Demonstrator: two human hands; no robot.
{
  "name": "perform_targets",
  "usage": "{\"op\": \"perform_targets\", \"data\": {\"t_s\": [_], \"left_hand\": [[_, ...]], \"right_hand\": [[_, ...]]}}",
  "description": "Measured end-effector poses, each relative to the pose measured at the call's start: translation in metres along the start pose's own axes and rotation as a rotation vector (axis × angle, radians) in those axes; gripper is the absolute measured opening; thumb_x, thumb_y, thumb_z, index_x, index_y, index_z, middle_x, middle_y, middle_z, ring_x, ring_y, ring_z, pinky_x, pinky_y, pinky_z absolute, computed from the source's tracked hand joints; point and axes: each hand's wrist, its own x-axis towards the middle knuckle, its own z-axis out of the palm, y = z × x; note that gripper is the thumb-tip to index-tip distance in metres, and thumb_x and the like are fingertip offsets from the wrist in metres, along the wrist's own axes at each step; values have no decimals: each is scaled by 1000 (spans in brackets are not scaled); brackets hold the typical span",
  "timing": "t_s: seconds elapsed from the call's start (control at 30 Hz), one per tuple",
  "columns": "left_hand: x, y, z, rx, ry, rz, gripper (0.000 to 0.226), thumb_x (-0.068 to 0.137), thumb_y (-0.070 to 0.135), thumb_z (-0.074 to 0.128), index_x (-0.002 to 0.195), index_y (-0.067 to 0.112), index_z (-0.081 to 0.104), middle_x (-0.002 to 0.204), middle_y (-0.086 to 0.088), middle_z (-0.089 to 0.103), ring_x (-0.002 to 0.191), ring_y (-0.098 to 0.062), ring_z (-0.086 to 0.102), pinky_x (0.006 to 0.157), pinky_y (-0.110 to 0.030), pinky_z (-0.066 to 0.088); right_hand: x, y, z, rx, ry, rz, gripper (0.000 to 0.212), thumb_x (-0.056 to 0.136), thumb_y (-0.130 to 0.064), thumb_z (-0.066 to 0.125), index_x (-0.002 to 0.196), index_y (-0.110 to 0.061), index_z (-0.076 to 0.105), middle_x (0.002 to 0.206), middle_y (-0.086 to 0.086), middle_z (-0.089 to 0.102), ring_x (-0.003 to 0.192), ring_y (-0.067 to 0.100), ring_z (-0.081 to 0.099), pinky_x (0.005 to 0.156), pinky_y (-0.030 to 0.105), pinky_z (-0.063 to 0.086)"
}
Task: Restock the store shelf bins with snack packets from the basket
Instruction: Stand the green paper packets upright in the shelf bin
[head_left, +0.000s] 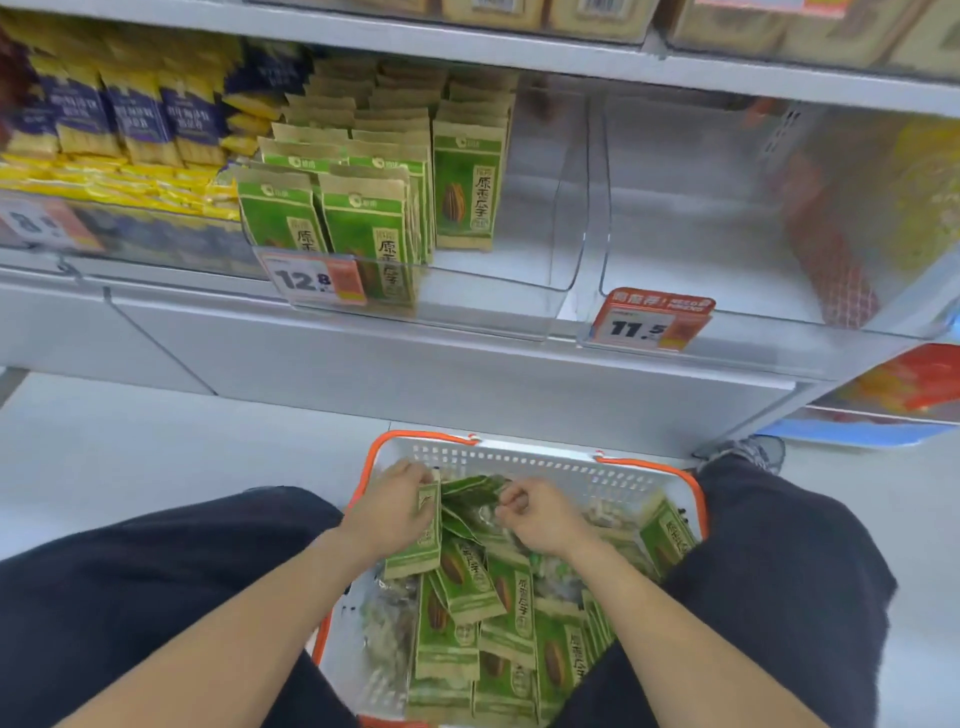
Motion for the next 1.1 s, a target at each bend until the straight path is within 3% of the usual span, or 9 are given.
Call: {"op": "perform_targets", "data": {"t_s": [0.1,0.27,0.37,0.43,0.53,0.77,0.9,1.0,1.1], "left_hand": [[-8,-20,32,100,-116,-139,43,97,34,52,131,8,48,124,-10,52,117,-26,48,101,-34,40],[-9,-29,46,64,-276,-250,31,99,43,48,108,13,51,103,-5,51,94,-19,51,90,-34,47],[-8,-28,48,-26,-265,-298,39,97,40,54,124,12,51,113,-5,58,99,-20,59,91,-34,50],[-8,-25,51,-100,-240,-345,47,94,35,60,133,13,46,121,-5,63,106,-21,62,92,-34,52],[-11,-19,54,-129,-136,-402,53,87,28,70,133,14,47,123,-5,64,112,-22,62,93,-32,51],[-15,-8,49,-318,64,-544,55,76,15,84,122,3,55,112,-7,64,106,-24,62,77,-21,42],[-12,-8,44,-504,136,-603,56,70,8,87,112,11,51,109,-7,66,100,-25,65,82,-34,55],[-10,-9,43,-553,201,-598,67,68,10,88,122,12,48,111,-11,67,102,-27,67,85,-40,57],[-13,4,30,-585,158,-660,70,72,8,86,131,5,49,117,-16,66,100,-26,65,83,-31,52]], "right_hand": [[2,13,19,-12,-73,56,15,97,-24,63,110,-15,64,105,-3,64,94,9,60,85,19,48],[9,36,44,-77,-77,161,28,98,-32,61,115,-11,64,113,1,66,98,15,62,99,32,49],[12,41,50,-24,-69,251,49,98,-42,57,136,-13,52,131,4,60,108,17,62,103,34,47],[15,43,52,95,-83,325,52,97,-47,57,135,-12,54,138,4,57,115,22,62,109,39,44],[23,44,56,201,-98,352,29,92,-44,66,105,-17,68,124,3,67,96,15,68,102,44,51],[32,36,52,501,-82,491,50,83,-20,79,126,-3,59,116,9,68,89,14,70,70,20,60],[35,36,48,596,-49,528,56,82,-8,78,132,0,52,110,12,70,76,16,76,66,27,62],[32,33,40,620,-164,564,28,86,-3,74,111,0,61,100,15,71,80,20,75,77,34,63],[26,31,31,566,-341,583,21,88,-6,72,107,0,64,92,12,71,80,18,73,82,33,61]]}}
